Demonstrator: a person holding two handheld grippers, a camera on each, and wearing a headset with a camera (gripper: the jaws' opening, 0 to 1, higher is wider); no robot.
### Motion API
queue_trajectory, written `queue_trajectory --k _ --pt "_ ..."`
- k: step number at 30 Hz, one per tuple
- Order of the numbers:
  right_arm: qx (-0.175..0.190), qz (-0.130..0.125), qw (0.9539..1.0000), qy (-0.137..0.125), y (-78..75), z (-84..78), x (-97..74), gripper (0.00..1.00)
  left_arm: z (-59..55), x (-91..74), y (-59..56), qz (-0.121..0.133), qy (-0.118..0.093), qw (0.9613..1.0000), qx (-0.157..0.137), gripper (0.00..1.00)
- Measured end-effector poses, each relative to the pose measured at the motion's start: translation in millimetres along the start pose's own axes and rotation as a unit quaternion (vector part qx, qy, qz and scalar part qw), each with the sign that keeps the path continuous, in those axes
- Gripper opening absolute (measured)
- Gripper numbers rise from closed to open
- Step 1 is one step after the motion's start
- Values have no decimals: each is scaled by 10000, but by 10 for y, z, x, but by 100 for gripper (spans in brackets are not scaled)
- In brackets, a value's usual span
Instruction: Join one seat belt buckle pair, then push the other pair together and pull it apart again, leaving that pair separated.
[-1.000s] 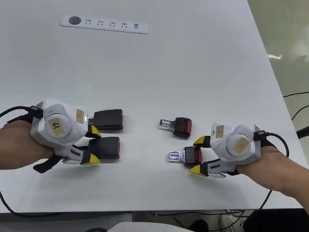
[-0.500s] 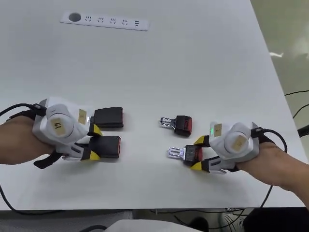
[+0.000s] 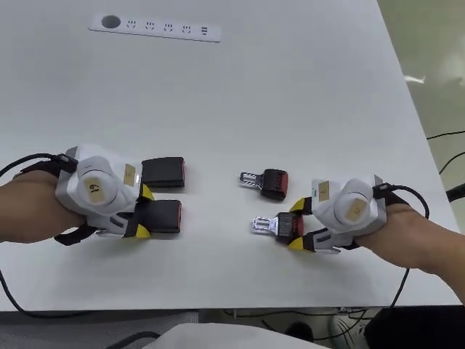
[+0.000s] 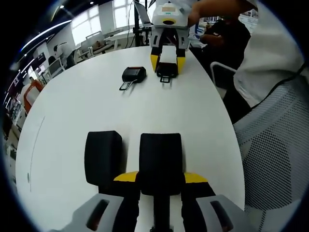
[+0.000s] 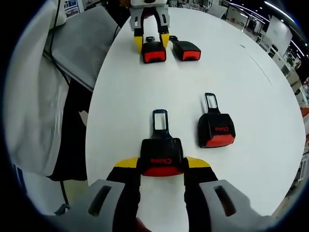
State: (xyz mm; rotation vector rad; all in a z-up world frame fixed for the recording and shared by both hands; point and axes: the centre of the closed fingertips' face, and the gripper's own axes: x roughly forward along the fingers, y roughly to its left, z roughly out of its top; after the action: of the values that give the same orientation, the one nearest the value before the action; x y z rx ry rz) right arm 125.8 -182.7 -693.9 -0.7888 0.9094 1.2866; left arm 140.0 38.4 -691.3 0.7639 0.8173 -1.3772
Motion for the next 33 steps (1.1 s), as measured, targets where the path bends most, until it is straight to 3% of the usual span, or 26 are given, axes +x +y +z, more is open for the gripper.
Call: queue_trajectory --k 19,24,33 --pt "-58 -2 9999 140 -9 -6 23 33 2 7 -3 73 85 9999 -83 33" --pt "-66 3 9999 110 6 53 64 33 -15 6 0 62 135 9999 -81 33" --pt "-114 66 9999 -19 34 301 135 33 -36 6 11 55 130 9999 -71 33"
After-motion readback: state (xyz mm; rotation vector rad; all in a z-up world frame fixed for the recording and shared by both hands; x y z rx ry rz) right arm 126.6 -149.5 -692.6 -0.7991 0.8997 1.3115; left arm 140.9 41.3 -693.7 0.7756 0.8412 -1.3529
